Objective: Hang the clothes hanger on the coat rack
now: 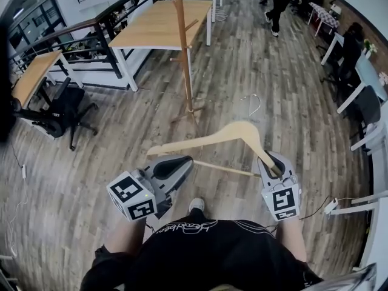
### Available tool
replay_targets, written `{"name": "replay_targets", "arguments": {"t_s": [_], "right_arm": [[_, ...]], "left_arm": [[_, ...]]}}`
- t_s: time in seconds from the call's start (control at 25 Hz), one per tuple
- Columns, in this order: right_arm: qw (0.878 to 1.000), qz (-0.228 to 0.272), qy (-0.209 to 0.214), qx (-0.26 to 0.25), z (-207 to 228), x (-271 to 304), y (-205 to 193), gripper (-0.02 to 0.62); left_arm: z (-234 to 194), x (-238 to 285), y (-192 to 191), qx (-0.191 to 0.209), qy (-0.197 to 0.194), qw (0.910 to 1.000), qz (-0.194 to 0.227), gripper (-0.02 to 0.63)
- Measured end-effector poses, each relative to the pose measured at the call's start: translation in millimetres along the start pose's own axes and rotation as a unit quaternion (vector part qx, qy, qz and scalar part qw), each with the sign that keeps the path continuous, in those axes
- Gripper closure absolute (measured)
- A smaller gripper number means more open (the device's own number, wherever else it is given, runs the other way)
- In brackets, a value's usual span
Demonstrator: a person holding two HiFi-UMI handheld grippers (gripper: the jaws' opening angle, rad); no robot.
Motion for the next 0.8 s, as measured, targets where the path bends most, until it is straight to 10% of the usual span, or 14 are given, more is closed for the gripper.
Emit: {"name": "replay_targets", "arguments": {"t_s": [0.8], "right_arm": [[0.999, 0.025, 0.001, -0.029, 66, 163, 54, 0.497]], "left_arm": [[-152, 42, 75, 0.039, 0.03, 0.9984, 0.026, 0.589]]}}
Point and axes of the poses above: the fingertips, and each gripper's own axes: x forward along the fingers, z to its right, y out of its top, the point moved 9 cm from there along -x, backward along the fingers, and after that the axes turned 6 degrees about z, right-handed, at the moved point
